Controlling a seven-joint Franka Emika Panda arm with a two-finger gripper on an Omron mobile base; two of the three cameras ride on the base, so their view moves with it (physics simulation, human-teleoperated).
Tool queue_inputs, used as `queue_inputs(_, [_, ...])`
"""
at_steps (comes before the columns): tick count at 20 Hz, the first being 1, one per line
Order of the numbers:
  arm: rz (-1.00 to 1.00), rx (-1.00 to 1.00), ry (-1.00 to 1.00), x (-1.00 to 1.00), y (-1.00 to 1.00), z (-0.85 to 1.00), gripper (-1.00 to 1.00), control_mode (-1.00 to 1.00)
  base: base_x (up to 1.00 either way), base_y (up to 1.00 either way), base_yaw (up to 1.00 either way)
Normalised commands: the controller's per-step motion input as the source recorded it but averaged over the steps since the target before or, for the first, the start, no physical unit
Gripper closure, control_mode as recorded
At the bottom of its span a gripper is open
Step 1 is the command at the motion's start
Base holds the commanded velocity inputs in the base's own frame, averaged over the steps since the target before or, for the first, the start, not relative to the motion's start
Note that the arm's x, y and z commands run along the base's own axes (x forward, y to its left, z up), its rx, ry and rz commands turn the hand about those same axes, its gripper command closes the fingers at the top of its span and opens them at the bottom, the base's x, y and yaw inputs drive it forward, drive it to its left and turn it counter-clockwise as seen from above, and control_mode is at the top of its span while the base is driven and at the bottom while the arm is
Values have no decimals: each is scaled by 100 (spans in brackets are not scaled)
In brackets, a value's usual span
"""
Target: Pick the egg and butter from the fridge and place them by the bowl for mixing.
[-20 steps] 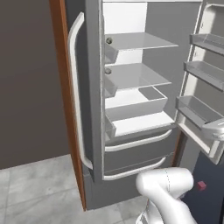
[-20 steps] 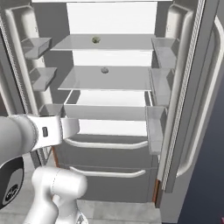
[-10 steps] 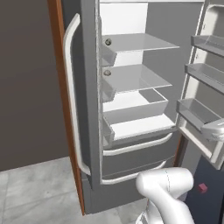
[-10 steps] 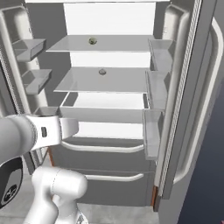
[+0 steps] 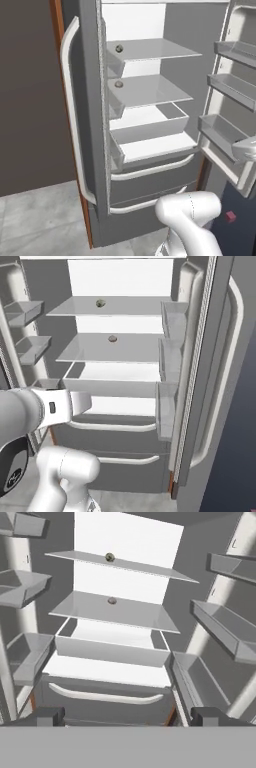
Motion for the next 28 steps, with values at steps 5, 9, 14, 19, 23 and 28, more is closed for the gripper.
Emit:
queue_inputs(5, [0, 0, 0, 0, 0, 0, -100, 100, 58, 27, -4])
queue_inputs(9, [0, 0, 0, 0, 0, 0, -100, 100, 61, 17, -1])
queue_inputs(14, [0, 0, 0, 0, 0, 0, -100, 100, 42, 16, 0])
queue_inputs(19, [0, 0, 0, 0, 0, 0, -100, 100, 0, 14, 0])
queue_inputs(23, [0, 0, 10, 1, 19, 33, -100, -100, 0, 0, 0])
queue_inputs(28, [0, -3, 12, 35, 28, 9, -100, -100, 0, 0, 0])
